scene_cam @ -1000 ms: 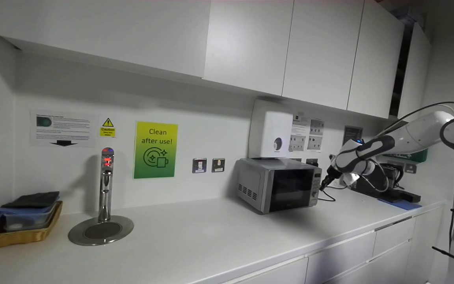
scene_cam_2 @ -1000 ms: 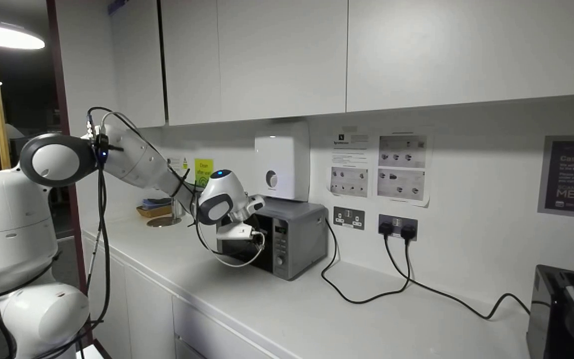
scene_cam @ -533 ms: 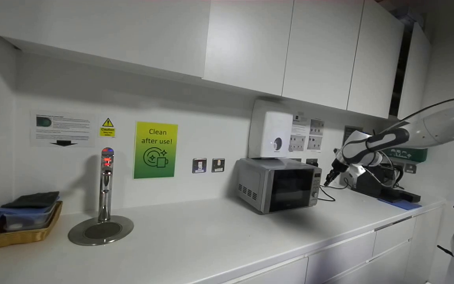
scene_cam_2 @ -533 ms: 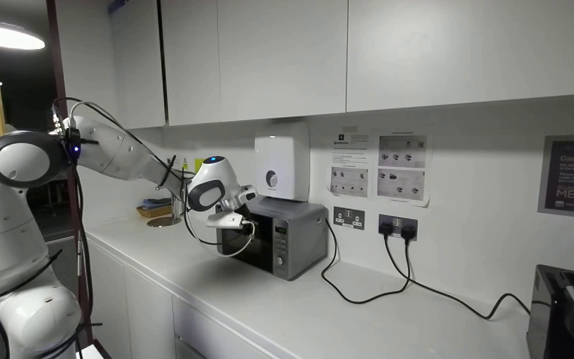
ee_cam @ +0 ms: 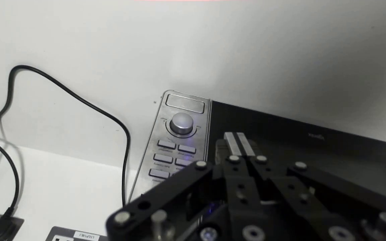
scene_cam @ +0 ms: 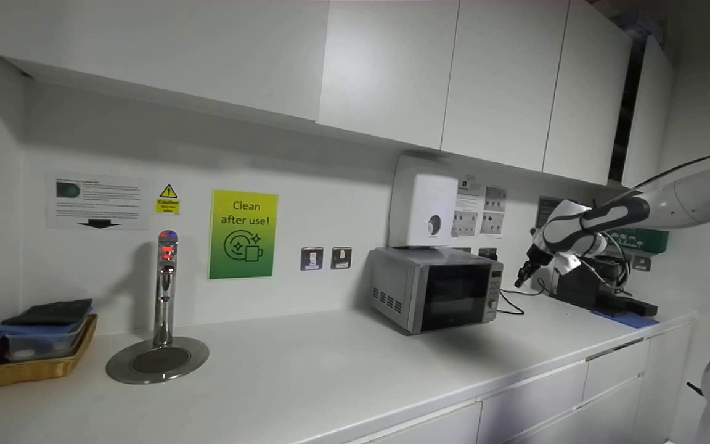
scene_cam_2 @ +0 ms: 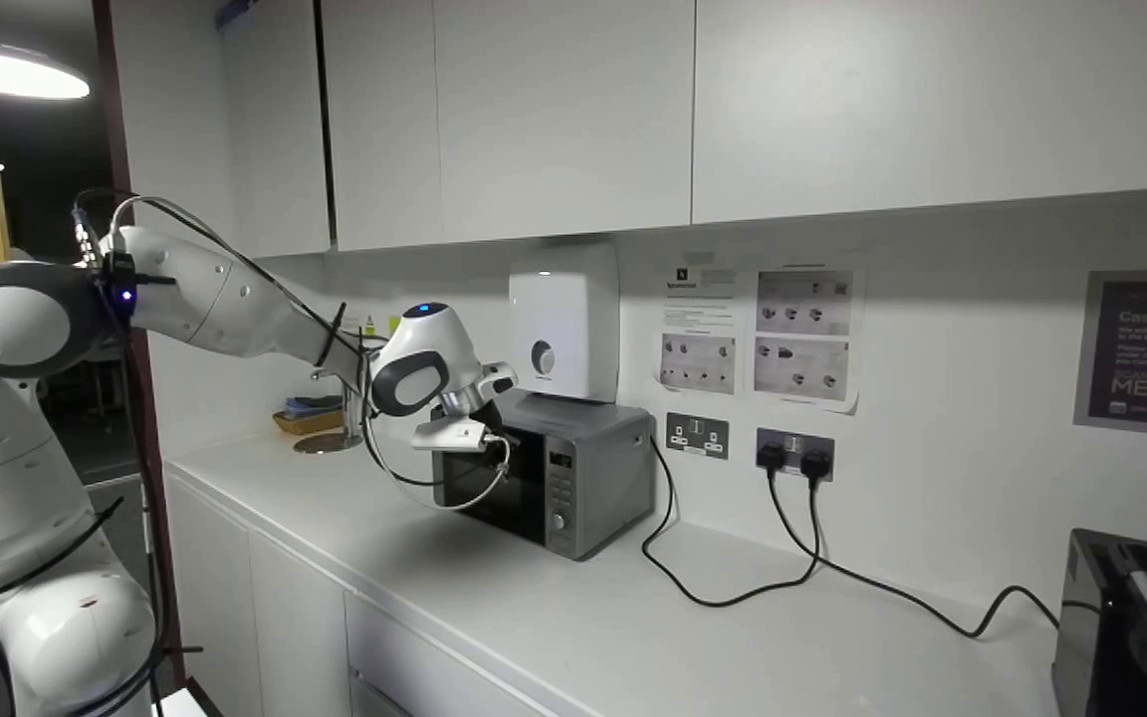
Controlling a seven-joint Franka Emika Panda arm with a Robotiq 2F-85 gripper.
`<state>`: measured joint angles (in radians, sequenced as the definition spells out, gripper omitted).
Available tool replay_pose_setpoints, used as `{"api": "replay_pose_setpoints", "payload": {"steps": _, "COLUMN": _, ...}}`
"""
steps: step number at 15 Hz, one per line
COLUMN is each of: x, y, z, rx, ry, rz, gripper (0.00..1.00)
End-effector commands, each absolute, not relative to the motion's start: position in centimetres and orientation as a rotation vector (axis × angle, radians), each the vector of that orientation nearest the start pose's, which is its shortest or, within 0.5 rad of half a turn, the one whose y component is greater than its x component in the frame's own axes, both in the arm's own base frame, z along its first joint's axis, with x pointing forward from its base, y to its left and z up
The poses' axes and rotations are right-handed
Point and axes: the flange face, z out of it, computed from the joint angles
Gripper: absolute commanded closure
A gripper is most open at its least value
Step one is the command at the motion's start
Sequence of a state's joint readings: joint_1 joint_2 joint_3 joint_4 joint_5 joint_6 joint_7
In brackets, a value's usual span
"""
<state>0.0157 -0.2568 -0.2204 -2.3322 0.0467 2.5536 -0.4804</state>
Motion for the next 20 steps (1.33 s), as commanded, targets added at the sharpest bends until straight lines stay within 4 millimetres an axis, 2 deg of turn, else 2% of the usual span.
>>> {"api": "replay_pose_setpoints", "payload": {"steps": 1, "x": 48.78, "y": -11.70, "z": 49.40, "rx": -3.131, "ry": -0.408, "rz": -0.731, "gripper": 1.00}}
{"api": "replay_pose_setpoints", "payload": {"steps": 6, "x": 48.82, "y": -11.81, "z": 49.40, "rx": -3.131, "ry": -0.420, "rz": -0.731, "gripper": 1.00}}
{"api": "replay_pose_setpoints", "payload": {"steps": 7, "x": 49.07, "y": -11.54, "z": 48.79, "rx": -3.121, "ry": -0.382, "rz": -0.747, "gripper": 0.99}}
{"api": "replay_pose_setpoints", "payload": {"steps": 20, "x": 49.07, "y": -11.54, "z": 48.78, "rx": -3.121, "ry": -0.382, "rz": -0.746, "gripper": 0.99}}
